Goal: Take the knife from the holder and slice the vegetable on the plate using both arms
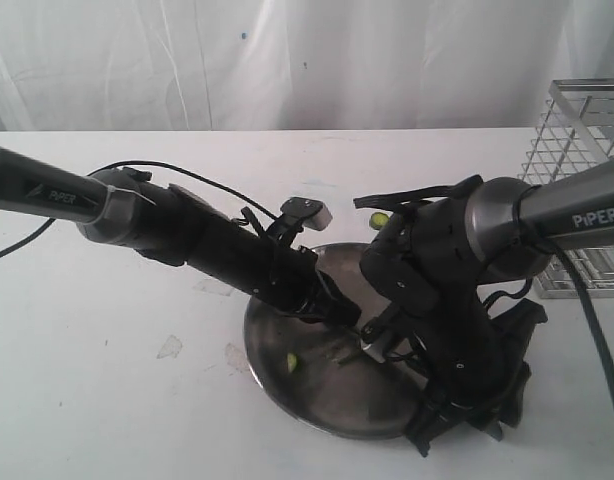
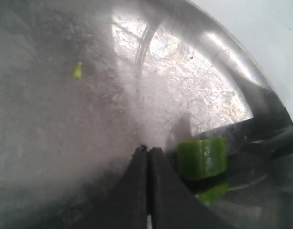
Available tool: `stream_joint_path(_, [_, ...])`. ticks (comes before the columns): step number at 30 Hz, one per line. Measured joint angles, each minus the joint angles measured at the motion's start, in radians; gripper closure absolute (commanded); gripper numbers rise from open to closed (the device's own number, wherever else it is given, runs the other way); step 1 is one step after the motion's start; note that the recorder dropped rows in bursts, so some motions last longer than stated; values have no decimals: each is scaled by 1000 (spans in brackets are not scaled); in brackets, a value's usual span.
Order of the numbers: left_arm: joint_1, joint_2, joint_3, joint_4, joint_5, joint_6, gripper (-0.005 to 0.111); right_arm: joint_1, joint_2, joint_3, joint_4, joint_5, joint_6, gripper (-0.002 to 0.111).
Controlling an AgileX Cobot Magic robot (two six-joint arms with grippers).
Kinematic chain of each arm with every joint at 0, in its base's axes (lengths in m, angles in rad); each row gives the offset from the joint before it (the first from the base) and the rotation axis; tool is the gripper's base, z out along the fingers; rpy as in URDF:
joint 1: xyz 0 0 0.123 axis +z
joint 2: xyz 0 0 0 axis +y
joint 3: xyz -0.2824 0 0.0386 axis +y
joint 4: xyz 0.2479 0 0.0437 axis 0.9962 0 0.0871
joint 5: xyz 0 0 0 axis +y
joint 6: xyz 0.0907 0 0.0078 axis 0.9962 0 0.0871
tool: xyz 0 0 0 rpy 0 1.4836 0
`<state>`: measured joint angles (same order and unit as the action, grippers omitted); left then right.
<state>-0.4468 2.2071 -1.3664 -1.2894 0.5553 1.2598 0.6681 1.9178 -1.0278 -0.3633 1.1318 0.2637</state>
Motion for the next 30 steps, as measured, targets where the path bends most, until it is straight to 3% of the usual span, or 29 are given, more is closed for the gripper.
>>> stream_joint_path(24, [-7, -151, 54, 197, -12, -99, 107, -11, 0, 0, -47, -14, -204, 108])
stream_joint_path(30, [-7, -207, 58, 154, -62, -127, 107, -18, -7, 0, 89, -64, -351, 108])
